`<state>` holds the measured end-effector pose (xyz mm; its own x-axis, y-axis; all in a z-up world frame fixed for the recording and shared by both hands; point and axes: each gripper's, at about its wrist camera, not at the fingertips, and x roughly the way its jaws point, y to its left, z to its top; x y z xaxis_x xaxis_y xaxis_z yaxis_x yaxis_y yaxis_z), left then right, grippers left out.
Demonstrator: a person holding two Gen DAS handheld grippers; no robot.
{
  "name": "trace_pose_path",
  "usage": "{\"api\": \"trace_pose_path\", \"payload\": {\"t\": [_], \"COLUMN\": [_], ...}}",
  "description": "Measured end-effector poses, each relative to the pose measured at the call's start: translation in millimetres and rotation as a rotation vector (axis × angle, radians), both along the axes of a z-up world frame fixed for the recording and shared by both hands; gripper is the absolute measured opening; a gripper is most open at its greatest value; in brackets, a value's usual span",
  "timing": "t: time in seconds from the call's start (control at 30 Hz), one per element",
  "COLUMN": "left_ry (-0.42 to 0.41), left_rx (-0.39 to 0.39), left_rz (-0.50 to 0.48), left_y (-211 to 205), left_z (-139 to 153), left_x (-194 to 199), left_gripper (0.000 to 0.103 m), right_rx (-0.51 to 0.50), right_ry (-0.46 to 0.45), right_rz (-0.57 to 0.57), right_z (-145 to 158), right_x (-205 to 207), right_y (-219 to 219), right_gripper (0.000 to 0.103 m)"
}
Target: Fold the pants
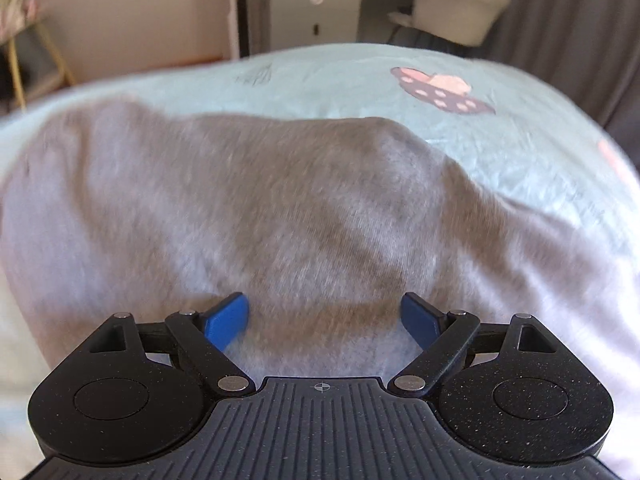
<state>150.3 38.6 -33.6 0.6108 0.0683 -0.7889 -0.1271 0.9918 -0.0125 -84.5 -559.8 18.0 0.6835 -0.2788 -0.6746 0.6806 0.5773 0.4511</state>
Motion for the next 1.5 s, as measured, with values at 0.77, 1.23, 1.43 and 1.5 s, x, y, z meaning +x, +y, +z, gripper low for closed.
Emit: {"api": "trace_pose_path", "payload": {"t": [0.77,1.23,1.43,1.5], "left_ry": [-0.034,-0.029,-0.036,-0.039], "left_rx": [0.015,-0.03,-0.047,-0.055], "left_rz": [-0.032,-0.005,-0.025,-0.027], "left_y": [-13.6,-2.4,-0.1,0.6], "left_z": [3.3,2.0,3.3,4.6], "left_x": [-5.6,-5.3,-8.8,-10.6], "left_gripper": [0.09,0.09,0.09,0.09], "right_rx": [0.065,-0.142,-0.318,-0.333], "right_ry": [-0.234,-0.114,-0.136,-0.142], "right_rz": [0.064,0.12,0.357,0.411], "right_z": [-20.8,22.9,81.5,87.5], "right_x": [10.3,43.5,80.4,87.2], "right_y": [-48.4,-13.9,65.9,83.1], "right_gripper": [0.03,0.014,0.014,0.014]}}
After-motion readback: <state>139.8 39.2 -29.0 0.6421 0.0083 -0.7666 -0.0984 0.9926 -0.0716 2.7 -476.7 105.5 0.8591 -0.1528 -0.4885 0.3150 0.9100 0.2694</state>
